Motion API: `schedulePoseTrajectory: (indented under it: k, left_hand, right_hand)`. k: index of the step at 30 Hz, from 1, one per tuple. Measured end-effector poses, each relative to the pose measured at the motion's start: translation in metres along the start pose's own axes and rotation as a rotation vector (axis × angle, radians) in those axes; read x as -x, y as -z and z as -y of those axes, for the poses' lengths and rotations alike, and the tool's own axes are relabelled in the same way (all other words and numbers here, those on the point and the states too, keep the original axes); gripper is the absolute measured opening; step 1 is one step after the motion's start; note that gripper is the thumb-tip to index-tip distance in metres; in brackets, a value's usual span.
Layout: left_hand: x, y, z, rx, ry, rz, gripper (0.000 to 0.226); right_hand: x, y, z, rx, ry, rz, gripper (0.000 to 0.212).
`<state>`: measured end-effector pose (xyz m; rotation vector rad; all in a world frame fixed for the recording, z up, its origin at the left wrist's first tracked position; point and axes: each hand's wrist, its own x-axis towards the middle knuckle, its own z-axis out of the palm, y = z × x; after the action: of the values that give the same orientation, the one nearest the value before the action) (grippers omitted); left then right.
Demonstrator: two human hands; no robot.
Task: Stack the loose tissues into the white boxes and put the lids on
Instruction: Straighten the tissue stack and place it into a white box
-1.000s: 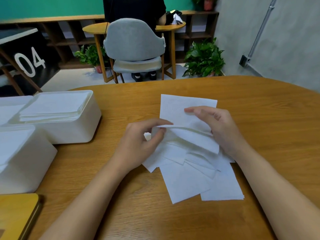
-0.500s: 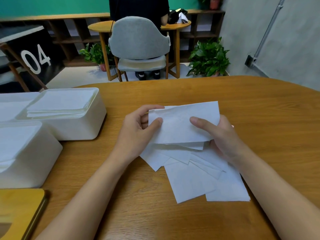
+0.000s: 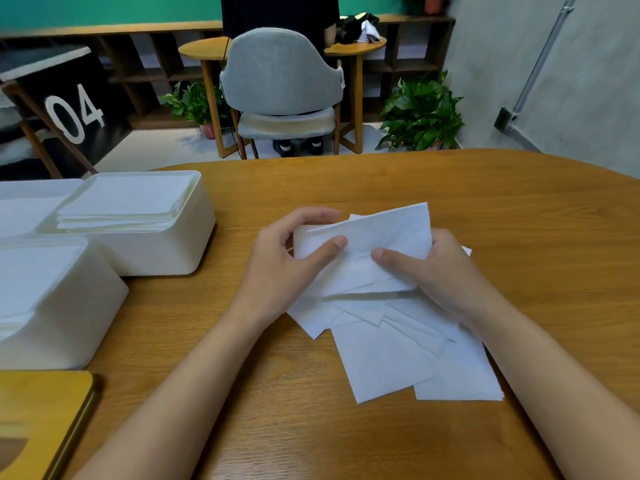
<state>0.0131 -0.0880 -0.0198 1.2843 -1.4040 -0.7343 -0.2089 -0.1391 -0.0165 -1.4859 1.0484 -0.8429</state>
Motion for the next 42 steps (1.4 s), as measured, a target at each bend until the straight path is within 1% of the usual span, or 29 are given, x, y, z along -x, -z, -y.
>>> schedulePoseTrajectory:
  k: [4, 6, 8, 10, 12, 16, 17, 19, 21, 23, 26, 28, 32, 36, 39, 42]
  left_hand:
    - [0.0, -0.002, 0.005, -0.073, -0.055, -0.025, 0.008]
    - [-0.001, 0.0, 0.003, -0.032, -0.032, -0.008, 0.007]
    - [-0.002, 0.002, 0.002, 0.011, 0.038, 0.021, 0.005]
    - [-0.004, 0.005, 0.001, 0.002, 0.103, 0.04, 0.007]
    - [-0.004, 0.008, -0.001, -0.021, 0.128, 0.046, 0.01]
    - [-0.005, 0.01, -0.006, 0.018, 0.153, 0.03, 0.013]
    - [-0.005, 0.011, -0.006, 0.001, 0.159, 0.032, 0.013]
    - [-0.006, 0.013, -0.005, -0.089, 0.14, 0.043, 0.013]
    - [-0.008, 0.014, -0.002, -0.24, 0.075, 0.029, 0.01]
    - [-0.009, 0.015, 0.0, -0.296, 0.046, 0.042, 0.008]
    - [-0.009, 0.017, 0.001, -0.276, 0.051, 0.092, 0.008]
    - [-0.008, 0.017, 0.002, -0.279, 0.041, 0.092, 0.007]
    - [-0.008, 0.018, 0.001, -0.293, 0.0, 0.041, 0.003]
    - [-0.007, 0.018, 0.0, -0.285, -0.017, 0.012, 0.004]
    - [-0.007, 0.019, 0.0, -0.243, 0.002, 0.026, 0.002]
    - [-0.006, 0.02, -0.001, -0.203, -0.008, 0.07, 0.014]
  right_hand:
    - [0.0, -0.003, -0.002, -0.02, -0.02, 0.048, 0.021]
    - [-0.002, -0.002, -0.003, -0.101, -0.039, 0.086, 0.031]
    - [-0.003, 0.0, -0.003, -0.16, -0.061, 0.115, 0.034]
    - [-0.003, 0.001, -0.004, -0.16, -0.062, 0.132, 0.033]
    - [-0.004, -0.001, -0.006, -0.136, -0.049, 0.139, 0.034]
    - [-0.004, -0.005, -0.005, -0.128, -0.034, 0.121, 0.045]
    - [-0.003, -0.005, -0.004, -0.135, -0.03, 0.117, 0.045]
    - [-0.003, -0.005, -0.004, -0.16, -0.028, 0.104, 0.041]
    - [-0.003, -0.005, -0.004, -0.171, -0.037, 0.091, 0.04]
    - [-0.002, -0.006, -0.003, -0.141, -0.033, 0.096, 0.04]
    - [-0.001, -0.007, -0.002, -0.07, -0.015, 0.107, 0.038]
    - [0.001, -0.008, -0.001, -0.024, 0.003, 0.095, 0.034]
    - [0.003, -0.01, 0.001, 0.031, 0.017, 0.074, 0.014]
    - [0.005, -0.011, 0.003, 0.006, 0.008, 0.075, 0.013]
    - [0.006, -0.012, 0.003, -0.034, 0.022, 0.066, 0.012]
    - [0.006, -0.012, 0.003, -0.049, 0.039, 0.061, 0.011]
